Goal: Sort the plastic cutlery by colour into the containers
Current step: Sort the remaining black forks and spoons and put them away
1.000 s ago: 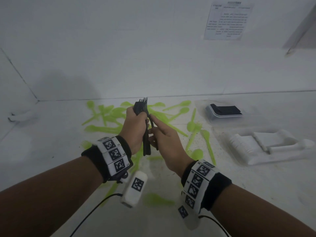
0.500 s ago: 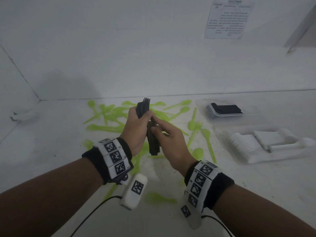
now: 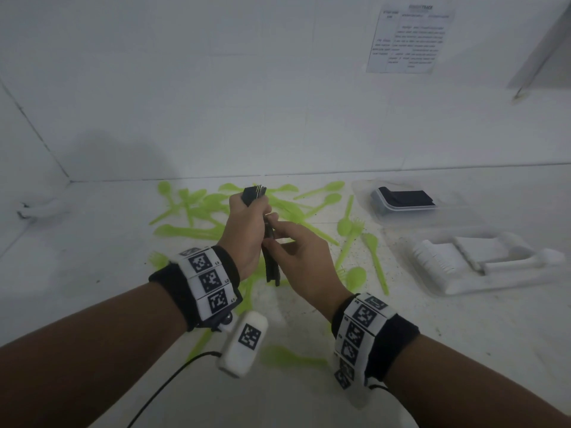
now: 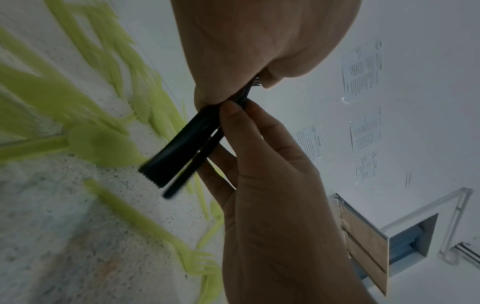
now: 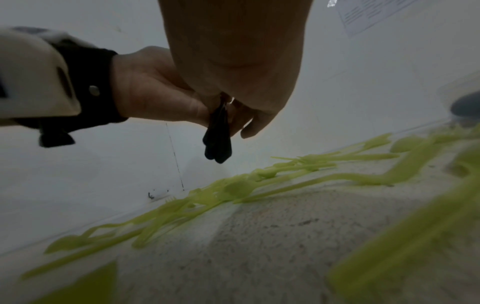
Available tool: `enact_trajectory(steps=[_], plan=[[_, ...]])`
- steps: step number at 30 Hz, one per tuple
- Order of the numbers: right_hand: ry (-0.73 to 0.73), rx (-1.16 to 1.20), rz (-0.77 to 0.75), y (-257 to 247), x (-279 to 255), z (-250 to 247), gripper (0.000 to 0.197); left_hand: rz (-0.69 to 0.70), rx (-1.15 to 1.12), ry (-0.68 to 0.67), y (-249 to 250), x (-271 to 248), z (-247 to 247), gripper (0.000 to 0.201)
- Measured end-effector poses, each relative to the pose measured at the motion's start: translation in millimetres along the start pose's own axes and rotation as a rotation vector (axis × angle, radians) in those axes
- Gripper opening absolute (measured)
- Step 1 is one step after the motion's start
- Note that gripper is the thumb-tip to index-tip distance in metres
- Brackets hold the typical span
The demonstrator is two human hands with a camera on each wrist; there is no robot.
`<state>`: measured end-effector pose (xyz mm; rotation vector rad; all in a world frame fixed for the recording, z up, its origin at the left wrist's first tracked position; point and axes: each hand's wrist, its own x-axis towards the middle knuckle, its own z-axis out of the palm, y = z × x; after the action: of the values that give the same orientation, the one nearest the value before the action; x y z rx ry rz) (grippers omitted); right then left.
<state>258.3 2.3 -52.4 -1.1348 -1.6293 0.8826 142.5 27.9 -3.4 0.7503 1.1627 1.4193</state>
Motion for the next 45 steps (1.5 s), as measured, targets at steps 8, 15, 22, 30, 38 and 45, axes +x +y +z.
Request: enact_trajectory(steps=[8,15,22,30,38,45], plan=[[-0.069,-0.040,-0.040,-11,0,-2,0.041,0.024,0.098,0.007,1,1,-5,0.010],[-0.015,-0.095,-0.027,-9,2,3,0.042,0.005,0.132,-0.024,1,4,-11,0.015],[-0.003,-0.124,-0.067,-7,7,4,0.041,-0.083,0.067,-0.058,5,5,-16,0.029],[-0.026,-0.132,-0.125,-5,8,15,0.035,0.005,0.070,0.037,11,11,-29,0.025],[0.051,0.235,0.035,-8,13,26,0.037,-0.026,-0.065,0.006,15,10,-26,0.013],[0.093,0.339,0.054,-7,13,28,0.032,-0.073,-0.166,0.013,17,10,-28,0.029]])
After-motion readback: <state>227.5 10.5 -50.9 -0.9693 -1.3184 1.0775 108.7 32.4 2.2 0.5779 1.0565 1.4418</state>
